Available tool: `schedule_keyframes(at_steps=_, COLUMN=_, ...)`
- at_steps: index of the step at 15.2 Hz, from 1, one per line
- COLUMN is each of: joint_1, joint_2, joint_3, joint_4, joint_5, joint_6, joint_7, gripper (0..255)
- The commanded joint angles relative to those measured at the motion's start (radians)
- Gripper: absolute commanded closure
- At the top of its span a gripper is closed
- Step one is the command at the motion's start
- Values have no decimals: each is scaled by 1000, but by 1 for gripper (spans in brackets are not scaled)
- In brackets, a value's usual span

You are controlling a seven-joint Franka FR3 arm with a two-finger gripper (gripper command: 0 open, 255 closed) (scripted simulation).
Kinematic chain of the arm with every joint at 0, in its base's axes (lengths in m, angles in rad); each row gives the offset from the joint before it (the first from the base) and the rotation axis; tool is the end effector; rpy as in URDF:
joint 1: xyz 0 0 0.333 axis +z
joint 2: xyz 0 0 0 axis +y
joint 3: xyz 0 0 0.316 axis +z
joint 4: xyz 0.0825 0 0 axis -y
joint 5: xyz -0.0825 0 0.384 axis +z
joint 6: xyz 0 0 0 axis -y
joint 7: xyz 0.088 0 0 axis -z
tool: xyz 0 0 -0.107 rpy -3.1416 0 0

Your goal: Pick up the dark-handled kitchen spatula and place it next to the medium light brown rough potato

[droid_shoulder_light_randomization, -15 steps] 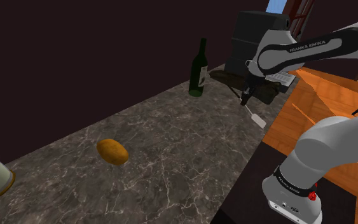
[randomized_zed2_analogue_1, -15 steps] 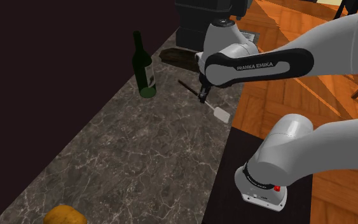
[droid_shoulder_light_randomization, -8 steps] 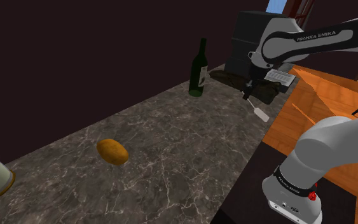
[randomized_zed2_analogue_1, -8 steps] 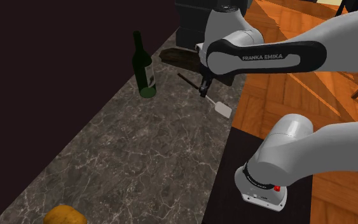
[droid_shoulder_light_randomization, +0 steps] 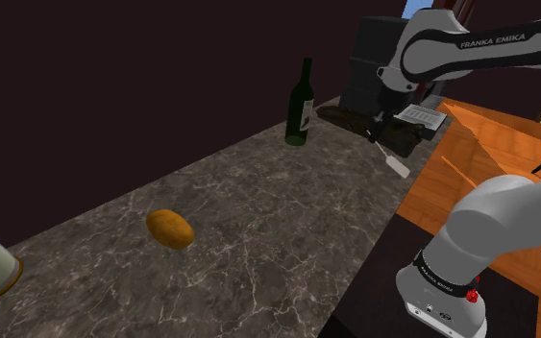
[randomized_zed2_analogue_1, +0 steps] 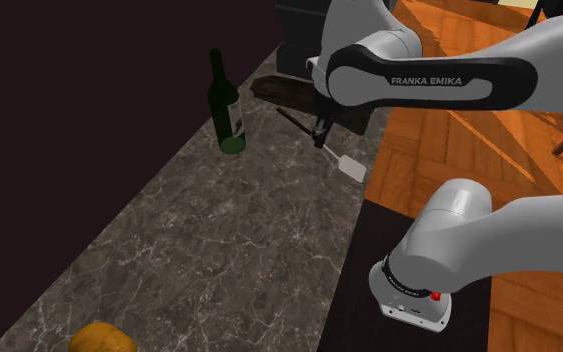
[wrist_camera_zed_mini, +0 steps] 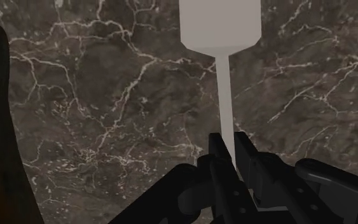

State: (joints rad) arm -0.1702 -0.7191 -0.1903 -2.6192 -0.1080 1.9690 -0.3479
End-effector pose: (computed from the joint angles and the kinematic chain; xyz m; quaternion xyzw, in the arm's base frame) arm 0.3163 -0.1287 0.4736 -0.9989 -0.0344 -0.0333 0.0013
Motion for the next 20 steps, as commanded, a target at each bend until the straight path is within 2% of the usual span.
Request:
schedule_keyframes(at_steps=1, joint_1=20, joint_2=-24, joint_3=42, joint_4=-14, joint_5=23, joint_6=-12, joint_7=47, gripper=255)
schedule_keyframes(at_steps=10, joint_1=141, joint_2=-83, joint_3=251, joint_4=-55, joint_5=159, joint_6=-31, joint_7=278, gripper=255)
schedule_keyframes(at_steps=20, joint_1=261, joint_2=1, joint_3=486, joint_4=21, joint_5=299, joint_6=-8, joint_7=535, gripper=255)
